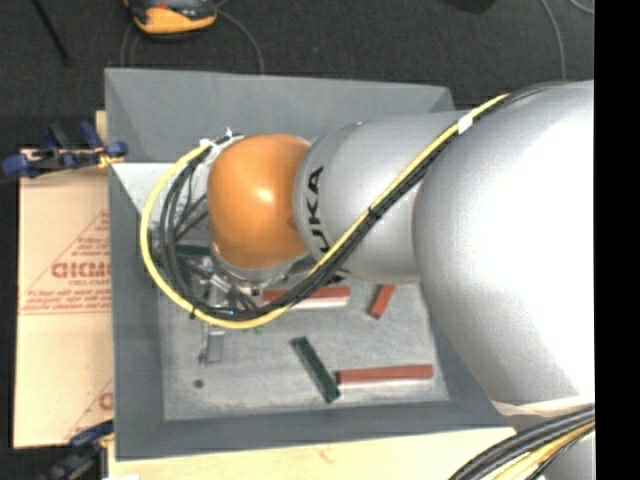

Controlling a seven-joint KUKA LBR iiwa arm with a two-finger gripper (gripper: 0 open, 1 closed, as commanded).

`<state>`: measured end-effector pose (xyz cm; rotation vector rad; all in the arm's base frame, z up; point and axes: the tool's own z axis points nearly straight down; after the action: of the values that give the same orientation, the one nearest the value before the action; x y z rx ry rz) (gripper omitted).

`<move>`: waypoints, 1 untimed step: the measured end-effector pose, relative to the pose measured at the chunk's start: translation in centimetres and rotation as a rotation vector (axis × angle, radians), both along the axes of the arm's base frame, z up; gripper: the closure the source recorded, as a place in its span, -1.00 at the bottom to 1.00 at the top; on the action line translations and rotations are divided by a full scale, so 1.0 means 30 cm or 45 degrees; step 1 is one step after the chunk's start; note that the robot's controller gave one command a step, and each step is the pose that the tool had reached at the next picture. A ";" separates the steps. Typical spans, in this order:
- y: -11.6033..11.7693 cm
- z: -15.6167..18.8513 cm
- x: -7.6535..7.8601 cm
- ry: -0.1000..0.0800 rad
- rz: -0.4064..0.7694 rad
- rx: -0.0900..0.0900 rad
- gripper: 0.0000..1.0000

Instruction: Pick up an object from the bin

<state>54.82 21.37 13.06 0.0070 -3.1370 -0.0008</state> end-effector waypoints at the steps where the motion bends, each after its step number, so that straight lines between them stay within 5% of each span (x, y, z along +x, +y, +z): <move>1: -0.003 0.015 0.007 -0.009 -0.006 0.002 -1.00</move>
Offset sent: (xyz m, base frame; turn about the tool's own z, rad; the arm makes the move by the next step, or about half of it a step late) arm 0.0725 -0.0500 -0.0143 -0.1072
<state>55.01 21.29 13.53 0.0001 -3.1438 -0.0032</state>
